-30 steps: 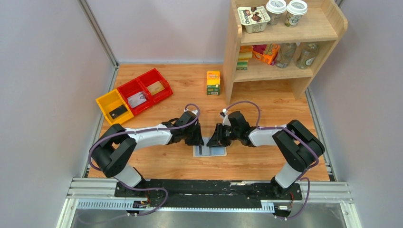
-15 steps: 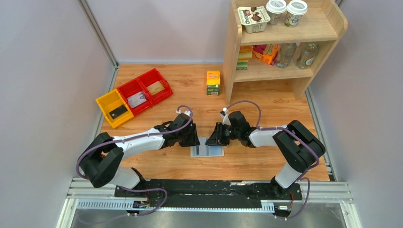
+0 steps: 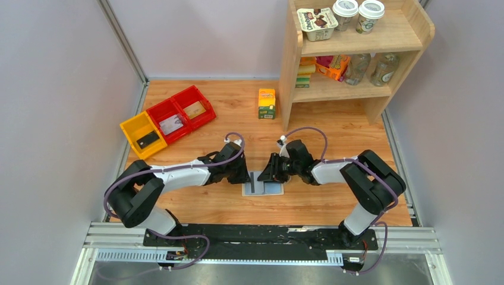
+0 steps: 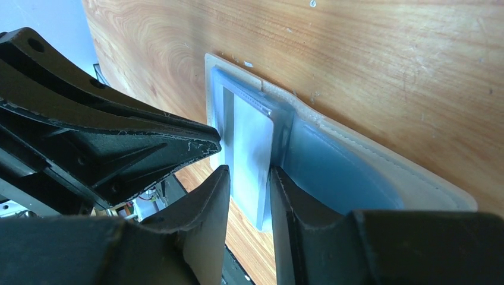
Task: Take the credit cards out of the card holder
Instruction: Remove the credit card from the card holder.
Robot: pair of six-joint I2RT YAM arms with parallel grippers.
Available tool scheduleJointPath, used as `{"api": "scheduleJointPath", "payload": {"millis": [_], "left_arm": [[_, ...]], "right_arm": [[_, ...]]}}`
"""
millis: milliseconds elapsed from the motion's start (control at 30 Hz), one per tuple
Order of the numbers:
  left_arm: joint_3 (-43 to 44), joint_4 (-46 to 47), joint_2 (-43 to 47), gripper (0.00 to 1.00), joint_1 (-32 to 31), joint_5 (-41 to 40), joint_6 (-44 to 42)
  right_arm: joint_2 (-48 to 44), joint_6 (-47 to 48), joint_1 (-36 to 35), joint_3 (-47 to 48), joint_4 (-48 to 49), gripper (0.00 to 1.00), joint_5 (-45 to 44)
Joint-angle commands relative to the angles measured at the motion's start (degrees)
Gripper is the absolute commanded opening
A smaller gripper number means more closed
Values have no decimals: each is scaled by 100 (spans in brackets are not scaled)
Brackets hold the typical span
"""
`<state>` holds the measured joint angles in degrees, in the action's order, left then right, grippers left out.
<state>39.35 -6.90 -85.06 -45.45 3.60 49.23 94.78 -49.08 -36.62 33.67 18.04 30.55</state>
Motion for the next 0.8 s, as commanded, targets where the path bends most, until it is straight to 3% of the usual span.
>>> {"api": "scheduleJointPath", "payload": {"millis": [0,500,767], "left_arm": [[-103,180,-204,14,-95,133,69],[-51,-4,-424,11,-175,-8,43],[-33,-101,-485,8,-175,-61,60]], "right_arm": [[102,-93,-29,-36,410,34,118],[-557,-76,-12,-282,709,21,294],[-338,-163,111,-493,1235,10,584]]}}
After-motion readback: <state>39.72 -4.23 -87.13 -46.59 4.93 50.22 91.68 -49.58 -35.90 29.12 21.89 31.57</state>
